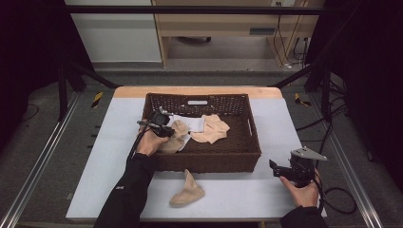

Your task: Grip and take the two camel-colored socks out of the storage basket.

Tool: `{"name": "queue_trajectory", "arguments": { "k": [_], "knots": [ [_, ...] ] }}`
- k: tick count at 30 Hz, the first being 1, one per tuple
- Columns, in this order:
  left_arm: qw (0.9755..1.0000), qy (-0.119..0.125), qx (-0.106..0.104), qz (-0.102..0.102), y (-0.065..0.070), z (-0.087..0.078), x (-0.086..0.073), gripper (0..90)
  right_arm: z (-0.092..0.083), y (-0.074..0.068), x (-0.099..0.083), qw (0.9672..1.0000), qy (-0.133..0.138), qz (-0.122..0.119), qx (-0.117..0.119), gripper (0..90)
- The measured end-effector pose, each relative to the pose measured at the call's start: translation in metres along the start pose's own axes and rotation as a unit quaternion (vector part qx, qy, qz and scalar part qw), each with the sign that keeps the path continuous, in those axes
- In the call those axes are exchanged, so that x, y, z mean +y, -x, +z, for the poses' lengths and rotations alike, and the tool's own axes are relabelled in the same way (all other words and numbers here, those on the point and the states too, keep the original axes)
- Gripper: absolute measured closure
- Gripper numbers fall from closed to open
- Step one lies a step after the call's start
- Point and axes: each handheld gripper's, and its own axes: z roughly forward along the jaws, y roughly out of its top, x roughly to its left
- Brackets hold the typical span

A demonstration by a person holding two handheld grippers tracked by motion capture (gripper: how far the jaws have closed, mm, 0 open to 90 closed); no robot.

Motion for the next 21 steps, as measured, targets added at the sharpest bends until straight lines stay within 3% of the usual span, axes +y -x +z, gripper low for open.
{"name": "queue_trajectory", "arguments": {
  "k": [5,8,10,11,12,13,14,16,17,18,19,20,21],
  "knots": [
    [0.9999,0.008,-0.01,-0.008,0.0,-0.003,0.0,85.3,0.0,0.001,0.0,1.0,0.0,0.0,-0.001,11.4],
    [0.9996,0.027,-0.012,-0.003,0.001,-0.008,0.001,86.1,0.0,0.0,0.0,1.0,-0.001,0.002,-0.001,11.4],
    [0.9982,0.058,-0.016,-0.003,0.002,-0.014,0.002,86.3,-0.001,0.001,0.0,1.0,-0.001,0.002,-0.002,11.4],
    [0.9982,0.058,-0.016,-0.003,0.002,-0.014,0.002,86.4,-0.001,0.001,0.0,1.0,-0.001,0.002,-0.002,11.4],
    [0.9961,0.086,-0.021,-0.005,0.001,-0.019,0.002,86.4,-0.001,0.001,0.0,1.0,-0.001,0.001,-0.002,11.4],
    [0.9961,0.086,-0.021,-0.005,0.001,-0.019,0.002,86.5,-0.001,0.001,0.0,1.0,-0.001,0.001,-0.002,11.4],
    [0.9937,0.109,-0.026,-0.01,0.0,-0.023,0.002,86.5,0.0,0.002,0.0,1.0,-0.001,-0.001,-0.004,11.4],
    [0.9922,0.121,-0.03,-0.011,0.0,-0.026,0.003,86.6,0.0,0.002,0.0,1.0,-0.001,0.0,-0.005,11.4],
    [0.9902,0.133,-0.038,-0.015,0.0,-0.028,0.002,86.6,0.0,0.002,0.0,1.0,-0.001,0.0,-0.005,11.4],
    [0.9863,0.157,-0.047,-0.023,-0.001,-0.034,0.002,86.7,0.0,0.002,0.0,1.0,-0.001,0.0,-0.005,11.4],
    [0.9863,0.157,-0.047,-0.023,-0.001,-0.034,0.002,86.7,0.0,0.002,0.0,1.0,-0.001,0.0,-0.005,11.4],
    [0.9824,0.178,-0.048,-0.032,-0.001,-0.04,0.003,86.7,0.0,0.002,0.0,1.0,-0.002,-0.001,-0.004,11.4],
    [0.9824,0.178,-0.048,-0.032,-0.001,-0.04,0.003,86.8,0.0,0.002,0.0,1.0,-0.002,-0.001,-0.004,11.4]
  ]
}}
